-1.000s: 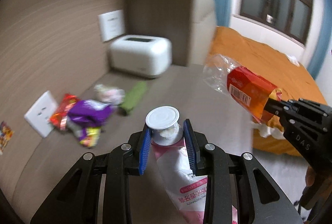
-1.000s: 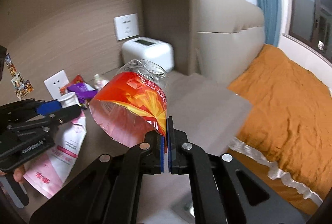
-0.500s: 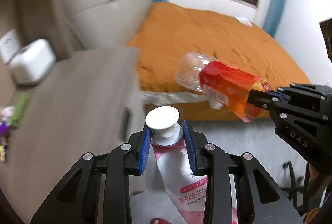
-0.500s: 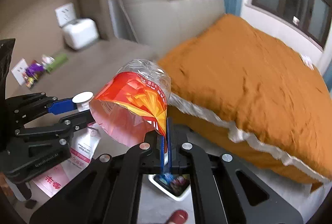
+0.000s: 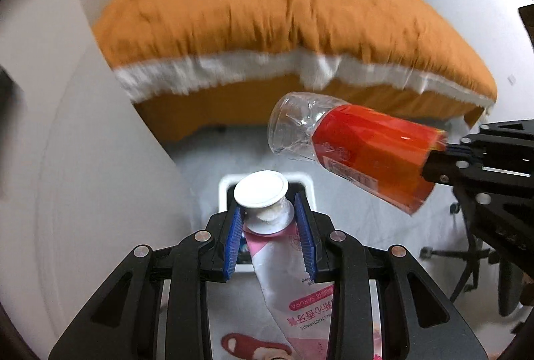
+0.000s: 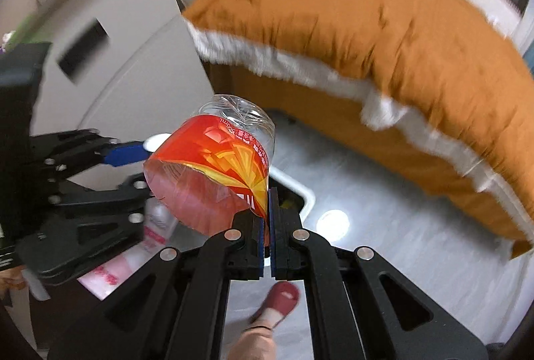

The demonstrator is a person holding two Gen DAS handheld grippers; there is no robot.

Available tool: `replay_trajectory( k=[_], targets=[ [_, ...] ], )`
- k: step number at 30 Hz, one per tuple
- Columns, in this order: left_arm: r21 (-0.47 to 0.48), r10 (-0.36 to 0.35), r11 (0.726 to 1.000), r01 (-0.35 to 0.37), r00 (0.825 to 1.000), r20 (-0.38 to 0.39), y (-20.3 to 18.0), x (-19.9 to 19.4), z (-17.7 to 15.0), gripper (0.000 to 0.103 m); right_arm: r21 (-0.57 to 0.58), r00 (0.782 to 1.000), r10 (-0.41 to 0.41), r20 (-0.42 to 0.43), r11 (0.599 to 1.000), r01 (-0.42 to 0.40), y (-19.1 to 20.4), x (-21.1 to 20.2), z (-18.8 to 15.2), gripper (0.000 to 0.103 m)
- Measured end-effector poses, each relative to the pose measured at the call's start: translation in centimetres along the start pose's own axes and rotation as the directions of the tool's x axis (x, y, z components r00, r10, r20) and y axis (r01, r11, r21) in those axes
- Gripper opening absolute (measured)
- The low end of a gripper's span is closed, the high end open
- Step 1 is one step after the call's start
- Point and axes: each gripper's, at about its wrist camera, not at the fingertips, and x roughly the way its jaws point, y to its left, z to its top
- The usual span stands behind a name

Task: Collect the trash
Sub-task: 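Open both tools to drop the tube and bottle into the bin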

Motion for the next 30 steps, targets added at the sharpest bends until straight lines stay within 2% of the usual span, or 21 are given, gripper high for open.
replay_trajectory(
  k=[3,8,9,10,11,12,13,14,16,21,30],
  targets=[
    [0.007,-0.015,1.000,0.016,0.998,-0.064,0.6,6.2,-1.7,0.031,0.019,0.998,-0.005,-0.057,1.000,0.006,-1.1,5.7,-1.4,0.003],
    [0.027,-0.027,0.999,0.031,0.991,-0.130,1.0,13.3,-4.3,0.031,0.027,0.992,-0.006,-0.124,1.000,0.009,-2.2,13.5,-3.2,0.003],
    [0.026,-0.033,0.999,0.038,0.988,-0.150,1.2,15.0,-4.9,0.032,0.022,0.991,0.003,-0.132,1.000,0.000,-2.3,14.8,-3.6,0.003],
    [0.019,-0.043,0.999,0.047,0.987,-0.157,1.4,15.9,-5.3,0.037,0.009,0.990,0.009,-0.140,1.000,-0.008,-2.3,16.2,-4.0,0.007],
    [0.004,-0.062,0.998,0.064,0.984,-0.166,1.5,16.8,-5.6,0.050,-0.003,0.991,0.005,-0.136,1.000,-0.005,-2.2,16.8,-4.2,0.018],
    [-0.011,-0.075,0.997,0.074,0.981,-0.179,1.7,17.9,-6.0,0.094,-0.017,0.992,-0.007,-0.128,1.000,0.005,-2.4,17.6,-4.6,0.058],
    [0.010,-0.030,0.999,0.033,0.980,-0.197,1.7,19.1,-6.7,0.098,-0.014,0.993,-0.014,-0.113,1.000,0.013,-2.6,18.1,-4.8,0.089],
    [0.025,-0.011,1.000,0.016,0.981,-0.192,1.7,19.8,-7.1,0.098,-0.017,0.994,-0.019,-0.109,1.000,0.017,-2.9,18.8,-5.2,0.097],
    [0.039,-0.003,0.999,0.011,0.977,-0.215,1.8,21.1,-7.9,0.098,-0.041,0.992,-0.027,-0.122,0.999,0.022,-3.0,19.9,-5.9,0.098],
    [0.109,0.052,0.994,-0.031,0.979,-0.199,1.1,21.5,-8.4,0.098,-0.080,0.989,-0.072,-0.130,0.995,0.062,-3.0,20.5,-6.9,0.098],
    [0.093,0.062,0.995,-0.046,0.984,-0.168,1.7,18.0,-6.8,0.098,-0.093,0.990,-0.083,-0.117,0.993,0.072,-2.4,17.9,-5.7,0.098]
  ],
)
